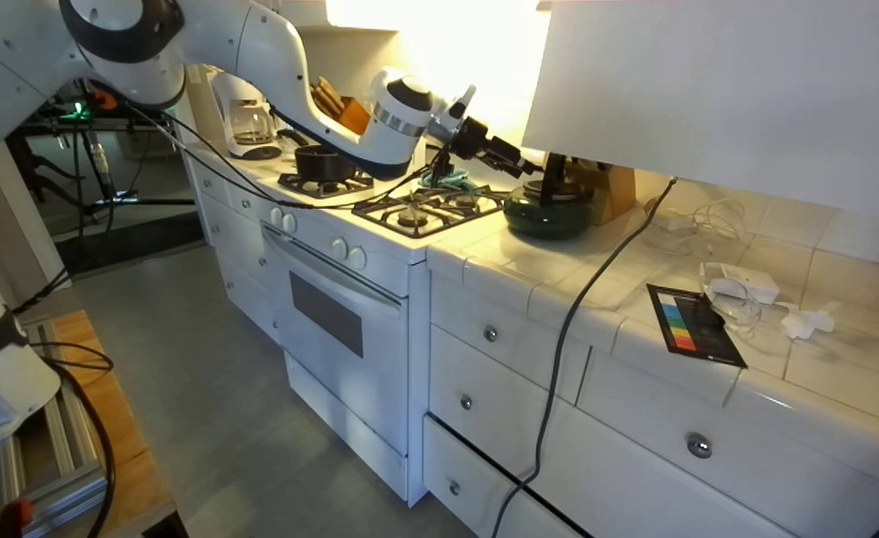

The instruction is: Move the jar and the kettle to the left

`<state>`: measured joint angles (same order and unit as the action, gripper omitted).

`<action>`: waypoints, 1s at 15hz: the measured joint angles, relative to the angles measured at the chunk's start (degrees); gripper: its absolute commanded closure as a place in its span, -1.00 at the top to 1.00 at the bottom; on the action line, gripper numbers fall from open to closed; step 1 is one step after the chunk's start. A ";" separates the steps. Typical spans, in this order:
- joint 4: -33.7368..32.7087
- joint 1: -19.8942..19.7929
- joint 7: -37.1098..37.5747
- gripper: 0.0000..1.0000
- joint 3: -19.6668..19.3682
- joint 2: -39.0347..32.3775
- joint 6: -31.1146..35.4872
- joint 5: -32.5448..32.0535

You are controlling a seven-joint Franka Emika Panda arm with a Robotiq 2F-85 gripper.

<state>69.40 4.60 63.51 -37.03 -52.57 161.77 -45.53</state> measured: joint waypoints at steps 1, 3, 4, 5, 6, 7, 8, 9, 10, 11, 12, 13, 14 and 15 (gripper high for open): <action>-1.16 -0.66 -1.08 1.00 -0.68 -0.63 1.06 -0.38; -3.94 -2.32 -3.41 1.00 -1.43 -2.11 3.20 -0.74; -5.46 -3.25 -4.59 1.00 -1.45 -2.95 4.09 -0.74; -6.96 -4.16 -5.59 1.00 -1.37 -3.83 4.84 -0.74; -8.50 -5.09 -6.29 1.00 -1.14 -4.82 5.38 -0.73; -10.19 -6.02 -7.03 1.00 -0.67 -5.93 5.86 -0.68; -11.91 -6.90 -7.75 1.00 -0.04 -7.07 6.23 -0.64; -13.61 -7.74 -8.34 1.00 0.75 -8.23 6.48 -0.58; -15.30 -8.50 -8.99 1.00 1.65 -9.37 6.52 -0.49; -16.99 -9.27 -9.59 1.00 2.51 -10.50 6.52 -0.39; -18.59 -9.94 -10.03 1.00 3.20 -11.54 6.52 -0.34; -20.18 -10.58 -10.19 1.00 3.66 -12.55 6.52 -0.33; -21.84 -11.21 -10.19 1.00 3.82 -13.53 6.50 -0.31; -23.48 -11.86 -10.19 1.00 3.83 -14.39 6.47 -0.29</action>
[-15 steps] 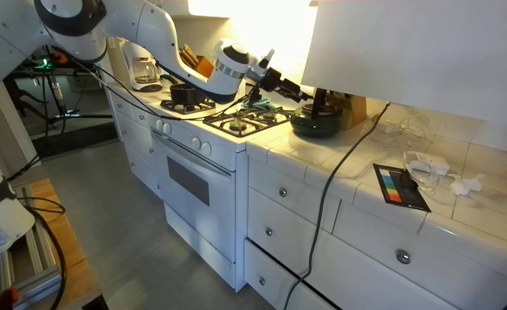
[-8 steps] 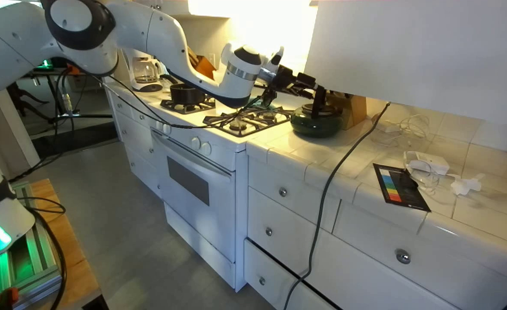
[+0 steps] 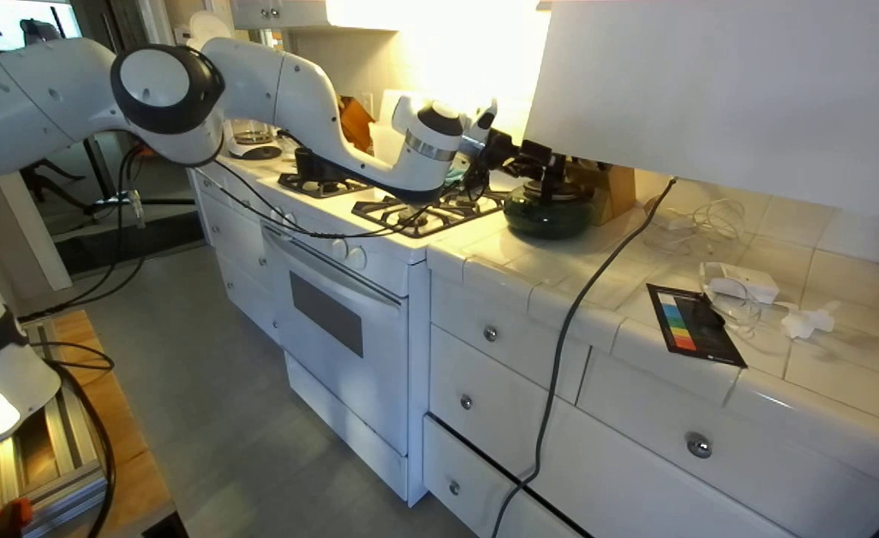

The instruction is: Move the jar and the kettle to the left

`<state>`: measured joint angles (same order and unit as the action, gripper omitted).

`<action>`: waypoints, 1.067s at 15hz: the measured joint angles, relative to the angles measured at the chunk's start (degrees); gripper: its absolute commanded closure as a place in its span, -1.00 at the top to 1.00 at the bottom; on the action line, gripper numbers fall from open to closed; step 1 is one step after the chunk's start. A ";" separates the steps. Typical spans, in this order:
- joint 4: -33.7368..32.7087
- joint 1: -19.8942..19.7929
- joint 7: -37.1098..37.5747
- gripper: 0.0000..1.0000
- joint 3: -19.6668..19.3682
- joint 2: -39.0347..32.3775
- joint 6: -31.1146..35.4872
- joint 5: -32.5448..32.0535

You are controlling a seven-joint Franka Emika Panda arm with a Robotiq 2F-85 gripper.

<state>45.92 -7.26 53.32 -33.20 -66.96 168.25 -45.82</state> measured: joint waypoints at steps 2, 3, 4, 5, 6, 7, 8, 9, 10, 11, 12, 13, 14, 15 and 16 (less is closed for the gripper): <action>-2.94 -1.40 0.00 0.96 -0.01 -1.28 -0.13 0.03; -4.21 -2.07 0.01 0.47 -0.01 -1.77 -0.24 0.04; -5.27 -2.66 0.02 0.46 -0.01 -2.19 -0.34 0.05; -6.12 -3.13 0.03 0.39 0.03 -2.60 -0.37 0.06; -6.82 -3.41 0.03 0.26 0.13 -3.06 -0.37 0.08; -7.49 -3.59 0.03 0.09 0.29 -3.55 -0.37 0.08; -8.05 -3.64 0.04 -0.08 0.37 -4.00 -0.39 0.10; -8.60 -3.69 0.05 -0.20 0.38 -4.40 -0.43 0.12; -9.03 -3.72 0.06 -0.33 0.42 -4.78 -0.46 0.12; -9.38 -3.72 0.06 -0.48 0.50 -5.06 -0.46 0.12; -9.67 -3.70 0.06 -0.60 0.59 -5.29 -0.46 0.12; -10.06 -3.70 0.06 -0.76 0.65 -5.56 -0.47 0.12; -10.43 -3.71 0.07 -0.88 0.67 -5.84 -0.55 0.12; -10.66 -3.70 0.08 -0.90 0.70 -6.04 -0.75 0.12; -10.91 -3.71 0.04 -0.87 0.69 -6.16 -1.47 0.12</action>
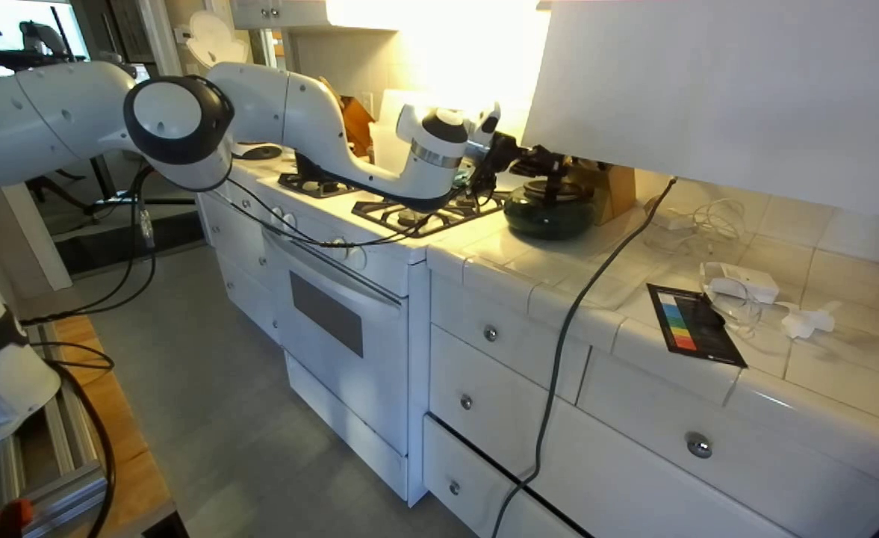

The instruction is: Move the jar and the kettle to the left

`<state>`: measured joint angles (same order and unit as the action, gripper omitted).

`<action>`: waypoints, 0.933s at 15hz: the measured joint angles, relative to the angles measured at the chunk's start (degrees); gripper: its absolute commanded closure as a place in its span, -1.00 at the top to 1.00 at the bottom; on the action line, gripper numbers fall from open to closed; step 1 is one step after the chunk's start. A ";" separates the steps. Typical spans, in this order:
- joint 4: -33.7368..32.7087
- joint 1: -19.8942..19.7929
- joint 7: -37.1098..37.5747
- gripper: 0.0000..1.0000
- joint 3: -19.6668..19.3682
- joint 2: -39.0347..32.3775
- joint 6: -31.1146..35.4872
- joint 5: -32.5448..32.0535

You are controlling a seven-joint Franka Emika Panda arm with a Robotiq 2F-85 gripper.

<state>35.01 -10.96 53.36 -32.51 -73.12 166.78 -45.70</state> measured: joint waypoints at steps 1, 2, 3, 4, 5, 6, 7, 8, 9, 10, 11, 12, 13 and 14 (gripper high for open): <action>-0.14 0.01 0.00 -0.87 0.00 -0.03 -0.58 0.00; -0.21 0.01 0.00 -0.87 0.00 -0.04 -0.97 0.00; -0.24 0.01 -0.03 -0.87 0.00 -0.05 -1.01 0.00; -0.26 -0.02 -0.06 -0.87 0.02 -0.05 -0.88 0.00; -0.25 -0.08 -0.09 -0.87 0.04 -0.06 -0.66 0.00; -0.25 -0.17 -0.09 -0.87 0.10 -0.06 -0.32 0.00; -0.24 -0.26 -0.10 -0.87 0.15 -0.07 0.13 -0.01; -0.24 -0.31 -0.10 -0.87 0.18 -0.09 0.63 -0.01; -0.24 -0.30 -0.07 -0.87 0.19 -0.12 1.27 -0.01; -0.24 -0.19 0.00 -0.87 0.19 -0.17 1.92 -0.02; -0.24 0.05 0.11 -0.87 0.18 -0.21 2.34 -0.03; -0.27 0.40 0.25 -0.87 0.10 -0.24 2.63 -0.05; -0.34 0.84 0.57 -0.87 -0.08 -0.26 2.72 -0.06; -0.41 1.31 0.99 -0.87 -0.29 -0.30 2.85 -0.08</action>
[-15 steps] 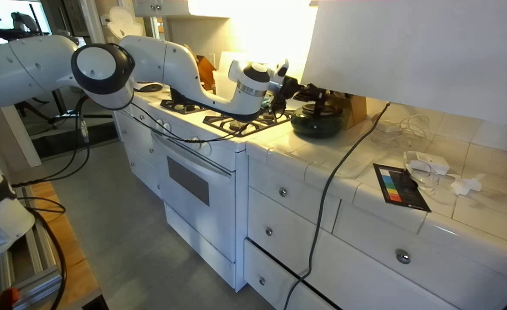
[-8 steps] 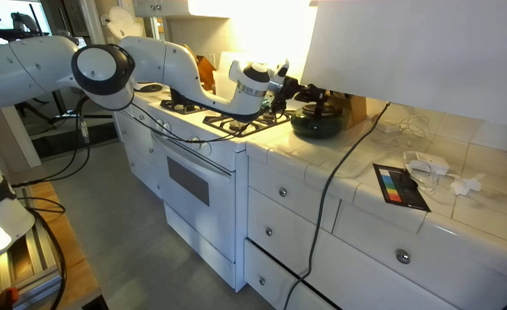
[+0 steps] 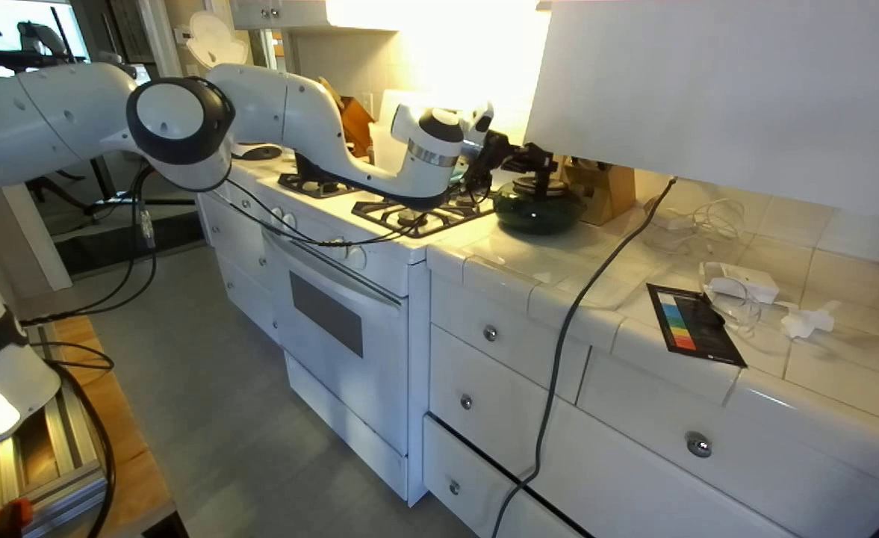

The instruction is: Move the jar and the kettle to the left

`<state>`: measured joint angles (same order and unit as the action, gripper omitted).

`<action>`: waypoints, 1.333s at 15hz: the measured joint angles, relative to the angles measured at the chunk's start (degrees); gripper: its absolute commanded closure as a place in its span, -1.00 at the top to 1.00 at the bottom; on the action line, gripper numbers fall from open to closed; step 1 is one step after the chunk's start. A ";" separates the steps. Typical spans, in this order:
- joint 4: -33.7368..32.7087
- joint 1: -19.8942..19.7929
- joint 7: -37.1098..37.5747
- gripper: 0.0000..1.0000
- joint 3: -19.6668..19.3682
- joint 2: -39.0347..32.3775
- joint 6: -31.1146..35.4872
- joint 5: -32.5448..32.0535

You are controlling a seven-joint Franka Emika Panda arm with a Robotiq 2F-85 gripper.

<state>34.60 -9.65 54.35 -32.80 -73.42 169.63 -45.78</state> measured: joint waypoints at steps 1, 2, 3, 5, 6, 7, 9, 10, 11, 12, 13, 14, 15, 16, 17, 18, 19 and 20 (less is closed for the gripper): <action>-0.13 0.51 0.47 -0.87 -0.22 -0.12 0.15 -0.01; -0.42 1.12 1.20 -0.87 -0.66 -0.39 0.18 -0.01; -0.75 1.73 2.10 -0.87 -1.32 -0.71 0.19 -0.03; -1.79 2.88 3.99 -0.87 -2.82 -1.47 0.19 -0.04; -2.38 3.39 5.05 -0.87 -3.75 -1.88 0.20 -0.05; -3.18 3.84 6.31 -0.87 -4.89 -2.33 0.20 -0.07; -4.93 4.55 9.05 -0.87 -7.42 -3.36 0.20 -0.09; -5.76 4.77 10.25 -0.87 -8.56 -3.83 0.20 -0.09; -6.63 4.94 11.36 -0.87 -9.69 -4.32 0.20 -0.09; -7.40 5.08 12.33 -0.87 -10.76 -4.76 0.20 -0.09; -8.32 5.14 13.38 -0.87 -11.95 -5.24 0.20 -0.10; -9.15 5.32 14.88 -0.87 -13.57 -5.70 0.20 -0.15; -9.22 5.96 17.36 -0.87 -16.44 -5.92 0.71 -0.18; -8.95 6.85 20.42 -0.87 -20.07 -6.00 1.45 -0.25; -8.80 7.76 23.47 -0.87 -23.71 -6.07 1.96 -0.29; -8.61 8.76 26.59 -0.87 -27.51 -6.19 2.35 -0.29; -8.53 9.73 29.78 -0.87 -31.30 -6.41 2.51 -0.30; -8.58 10.59 32.98 -0.87 -34.64 -6.74 2.51 -0.39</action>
<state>26.02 0.94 87.34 -67.45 -80.17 172.14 -46.17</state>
